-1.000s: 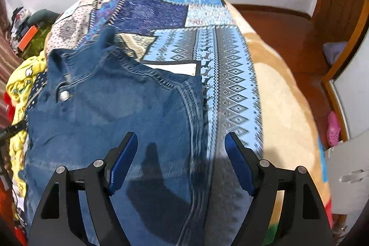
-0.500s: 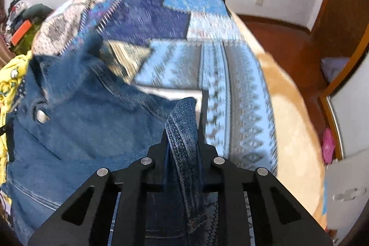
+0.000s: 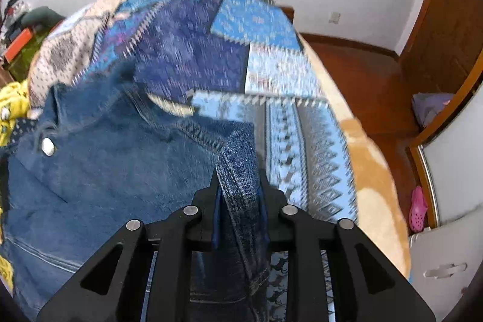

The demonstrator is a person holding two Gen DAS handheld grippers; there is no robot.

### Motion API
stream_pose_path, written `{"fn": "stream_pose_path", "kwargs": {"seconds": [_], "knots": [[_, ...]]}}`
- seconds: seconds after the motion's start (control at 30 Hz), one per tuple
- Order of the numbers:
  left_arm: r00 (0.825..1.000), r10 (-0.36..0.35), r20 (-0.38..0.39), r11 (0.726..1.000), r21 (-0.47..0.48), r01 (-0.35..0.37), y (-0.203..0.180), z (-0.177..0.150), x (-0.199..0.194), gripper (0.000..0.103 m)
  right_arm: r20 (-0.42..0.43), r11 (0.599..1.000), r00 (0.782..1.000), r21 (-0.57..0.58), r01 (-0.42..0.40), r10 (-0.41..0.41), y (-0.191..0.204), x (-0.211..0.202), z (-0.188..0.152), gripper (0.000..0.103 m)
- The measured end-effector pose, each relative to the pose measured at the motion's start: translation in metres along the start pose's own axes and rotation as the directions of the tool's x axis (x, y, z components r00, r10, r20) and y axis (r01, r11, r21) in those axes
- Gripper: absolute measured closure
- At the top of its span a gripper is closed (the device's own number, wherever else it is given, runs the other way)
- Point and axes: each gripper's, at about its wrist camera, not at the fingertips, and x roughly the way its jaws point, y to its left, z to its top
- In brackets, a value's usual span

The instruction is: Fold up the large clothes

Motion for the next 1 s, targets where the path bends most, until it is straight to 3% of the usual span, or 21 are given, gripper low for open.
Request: {"fn": "stream_pose_path", "kwargs": {"seconds": [0.03, 0.1, 0.2, 0.27, 0.33, 0.4, 0.47, 0.57, 0.77, 0.87, 1.0], "knots": [[1.000, 0.012, -0.007, 1.000, 0.006, -0.012, -0.001, -0.002, 0.000, 0.086, -0.024, 1.000, 1.000, -0.009, -0.003, 0.003, 0.000, 0.003, -0.004, 0.078], [0.998, 0.047, -0.044, 0.998, 0.049, -0.045, -0.006, -0.006, 0.000, 0.062, -0.066, 1.000, 0.998, -0.026, -0.007, 0.005, 0.001, 0.002, -0.010, 0.069], [0.994, 0.088, -0.059, 0.991, 0.110, -0.081, -0.015, -0.010, -0.013, 0.052, -0.091, 0.998, 0.996, -0.061, -0.012, 0.006, 0.006, -0.014, -0.019, 0.057], [0.995, 0.089, -0.051, 0.988, 0.134, -0.082, -0.024, -0.013, -0.034, 0.049, -0.088, 0.995, 0.996, -0.090, -0.032, 0.024, 0.012, -0.034, -0.024, 0.039], [0.997, 0.071, -0.028, 0.988, 0.142, -0.066, -0.032, -0.015, -0.056, 0.046, -0.054, 0.994, 0.998, -0.107, -0.031, 0.025, 0.018, -0.057, -0.030, 0.034], [0.999, 0.051, 0.008, 0.988, 0.149, -0.052, -0.041, -0.021, -0.086, 0.035, -0.024, 0.991, 0.999, -0.131, -0.036, 0.033, 0.024, -0.080, -0.036, 0.032], [0.998, 0.039, 0.045, 0.986, 0.158, -0.045, -0.047, -0.028, -0.114, 0.029, 0.016, 0.988, 0.999, -0.151, -0.033, 0.036, 0.032, -0.108, -0.044, 0.021], [0.996, 0.013, 0.089, 0.984, 0.177, -0.028, -0.054, -0.043, -0.151, 0.018, 0.084, 0.983, 0.995, -0.179, -0.046, 0.062, 0.039, -0.147, -0.057, 0.019], [0.988, -0.072, 0.138, 0.983, 0.175, 0.047, -0.059, -0.088, -0.201, 0.009, 0.150, 0.972, 0.981, -0.220, -0.085, 0.120, 0.049, -0.203, -0.094, 0.016], [0.989, -0.108, 0.101, 0.981, 0.173, 0.089, -0.058, -0.123, -0.207, 0.009, 0.171, 0.973, 0.977, -0.209, -0.093, 0.130, 0.047, -0.213, -0.113, 0.006], [0.996, -0.075, 0.042, 0.984, 0.167, 0.068, -0.053, -0.166, -0.200, 0.009, 0.163, 0.975, 0.975, -0.185, -0.120, 0.151, 0.046, -0.214, -0.143, 0.004]]}}
